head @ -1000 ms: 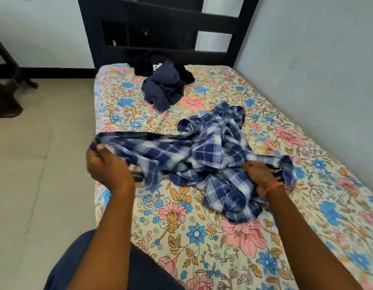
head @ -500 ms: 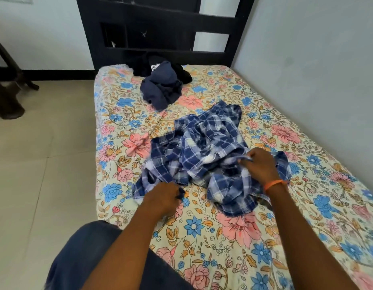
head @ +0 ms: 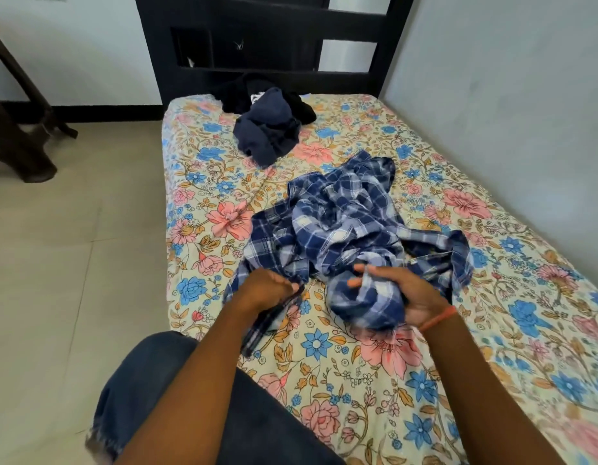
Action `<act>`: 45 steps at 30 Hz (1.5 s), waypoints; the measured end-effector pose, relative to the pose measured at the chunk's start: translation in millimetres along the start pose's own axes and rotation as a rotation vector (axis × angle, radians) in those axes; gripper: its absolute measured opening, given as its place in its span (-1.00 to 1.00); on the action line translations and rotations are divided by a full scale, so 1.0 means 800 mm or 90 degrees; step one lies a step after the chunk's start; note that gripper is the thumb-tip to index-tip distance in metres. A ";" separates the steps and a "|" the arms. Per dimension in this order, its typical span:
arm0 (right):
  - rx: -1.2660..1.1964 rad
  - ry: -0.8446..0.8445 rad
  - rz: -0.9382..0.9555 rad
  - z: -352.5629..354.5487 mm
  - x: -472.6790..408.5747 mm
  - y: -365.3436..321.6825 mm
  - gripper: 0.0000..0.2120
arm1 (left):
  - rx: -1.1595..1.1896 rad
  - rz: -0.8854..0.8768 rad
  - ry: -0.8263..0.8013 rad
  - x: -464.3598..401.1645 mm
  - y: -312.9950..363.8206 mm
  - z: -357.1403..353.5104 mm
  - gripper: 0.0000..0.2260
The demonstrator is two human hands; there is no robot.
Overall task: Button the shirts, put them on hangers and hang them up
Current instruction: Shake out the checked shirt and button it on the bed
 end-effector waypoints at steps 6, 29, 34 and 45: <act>-0.120 -0.332 0.116 -0.046 0.040 -0.081 -0.41 | 0.241 0.017 -0.064 0.004 0.006 0.002 -0.80; 0.589 0.002 0.530 -0.327 -0.112 -0.130 -0.90 | -0.416 -0.088 -0.144 -0.005 -0.015 -0.042 -0.85; 0.709 -0.158 0.433 -0.335 -0.135 -0.063 -0.80 | -0.265 -0.069 -0.162 -0.009 -0.011 -0.042 -0.82; 0.767 0.097 0.244 -0.117 -0.127 -0.011 -0.46 | -0.224 -0.254 -0.334 0.032 0.044 -0.091 -0.87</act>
Point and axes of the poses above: each hand's wrist, its own x-axis away from the middle knuckle, its own z-axis out of the back of the hand, y = z × x, the point moved 6 cm from there along -x, towards the middle knuckle, and after that the axes turned 10 degrees about -x, right-handed, at the moved point
